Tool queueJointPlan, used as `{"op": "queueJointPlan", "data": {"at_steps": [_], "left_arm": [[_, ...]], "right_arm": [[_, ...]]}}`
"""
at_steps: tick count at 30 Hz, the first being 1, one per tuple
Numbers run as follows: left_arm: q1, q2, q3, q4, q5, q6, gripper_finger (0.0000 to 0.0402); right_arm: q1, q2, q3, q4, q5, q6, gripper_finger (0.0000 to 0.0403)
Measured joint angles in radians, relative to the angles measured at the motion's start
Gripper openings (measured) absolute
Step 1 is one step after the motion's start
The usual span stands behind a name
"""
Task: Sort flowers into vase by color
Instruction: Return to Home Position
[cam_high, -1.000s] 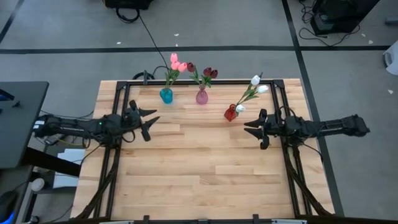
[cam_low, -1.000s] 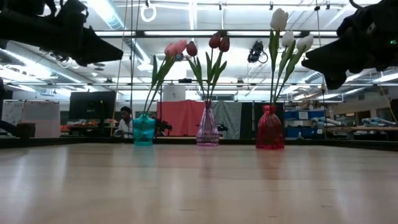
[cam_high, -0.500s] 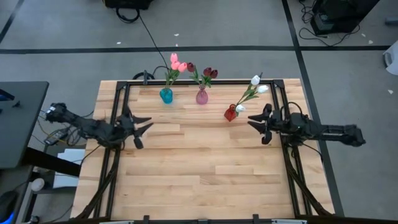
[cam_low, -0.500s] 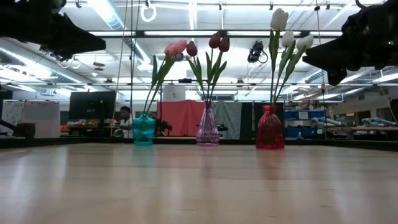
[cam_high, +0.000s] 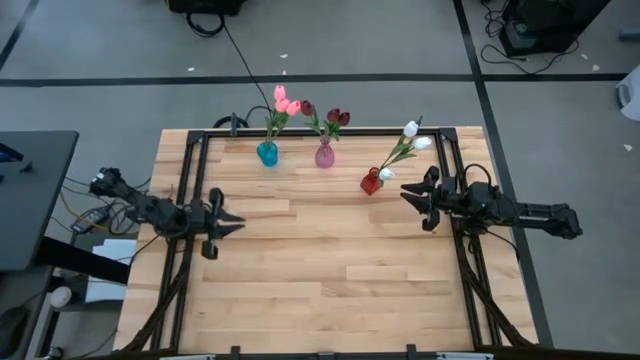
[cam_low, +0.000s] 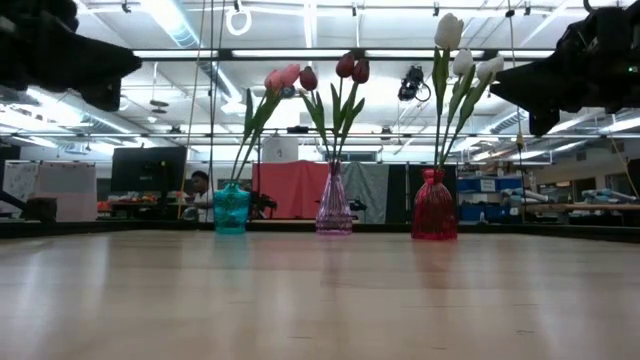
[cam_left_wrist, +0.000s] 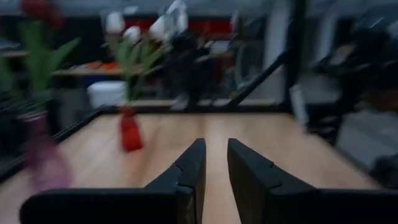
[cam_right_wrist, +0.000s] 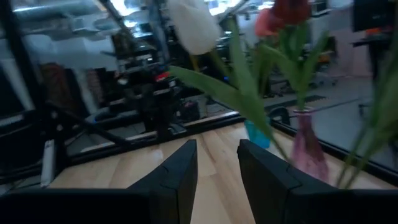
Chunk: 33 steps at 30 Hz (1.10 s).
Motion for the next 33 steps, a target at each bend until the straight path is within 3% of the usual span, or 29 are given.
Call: {"op": "queueJointPlan", "data": {"at_steps": [6,11,33], "left_arm": [[0.003,-0.027,-0.045,0.121,0.177,-0.004,0.0041],[0.003,-0.027,-0.045,0.198,0.286,0.0,0.002],[0.003,-0.026,-0.045,0.191,0.277,-0.001,0.0017]], "right_arm": [[0.0,0.002,0.0,0.001,0.117,0.094,0.013],[0.0,0.008,0.0,0.002,0.111,0.099,0.013],[0.0,0.008,0.0,0.001,0.109,0.097,0.013]]}}
